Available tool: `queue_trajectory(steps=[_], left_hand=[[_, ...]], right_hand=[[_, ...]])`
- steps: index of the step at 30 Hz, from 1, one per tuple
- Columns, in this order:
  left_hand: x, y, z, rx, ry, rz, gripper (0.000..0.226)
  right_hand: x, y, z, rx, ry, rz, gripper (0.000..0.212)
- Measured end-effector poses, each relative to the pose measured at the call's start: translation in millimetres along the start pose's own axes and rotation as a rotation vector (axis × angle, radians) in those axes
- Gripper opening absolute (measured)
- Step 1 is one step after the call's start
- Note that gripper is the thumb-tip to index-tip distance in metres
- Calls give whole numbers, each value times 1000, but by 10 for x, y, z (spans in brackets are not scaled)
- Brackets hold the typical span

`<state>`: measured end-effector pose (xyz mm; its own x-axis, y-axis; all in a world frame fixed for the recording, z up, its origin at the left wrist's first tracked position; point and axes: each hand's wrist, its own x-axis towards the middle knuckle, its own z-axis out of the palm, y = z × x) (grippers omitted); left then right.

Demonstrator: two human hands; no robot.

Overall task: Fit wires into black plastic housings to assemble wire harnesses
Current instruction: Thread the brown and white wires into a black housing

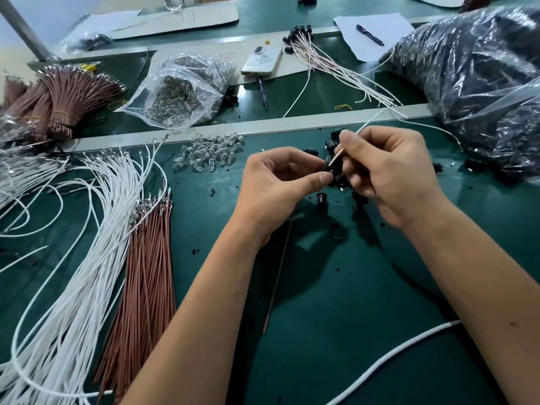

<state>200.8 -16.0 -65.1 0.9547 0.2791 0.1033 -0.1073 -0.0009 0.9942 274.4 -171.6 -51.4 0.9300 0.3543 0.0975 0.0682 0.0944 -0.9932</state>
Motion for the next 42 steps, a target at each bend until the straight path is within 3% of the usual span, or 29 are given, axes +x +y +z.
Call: queue_trajectory(steps=[5,12,19,24,31,35,38,42], left_hand=[[-12,2,12,1,7,-10,16],[3,22,15,-108,66,-26,14],[-2,9,-4,-73,127,29,18],[-19,33,-16,13,6,-10,18],[0,103,-22,-417,99,-185,13],[19,113,-49,-539,37,-255,12],[22,119,-48,-576,11,-282,11],[104,200,-147,-726,74,-297,25]], right_hand=[[-3,36,19,-58,10,-88,28],[0,19,1,40,-20,-47,30],[-49,84,91,-42,-41,-89,27],[-35,97,70,-175,-60,-176,28],[-92,116,147,-294,-147,-230,38],[-106,104,161,-248,-189,-256,14],[-126,77,152,-251,-225,-258,14],[-163,-21,106,-311,-523,-168,15]])
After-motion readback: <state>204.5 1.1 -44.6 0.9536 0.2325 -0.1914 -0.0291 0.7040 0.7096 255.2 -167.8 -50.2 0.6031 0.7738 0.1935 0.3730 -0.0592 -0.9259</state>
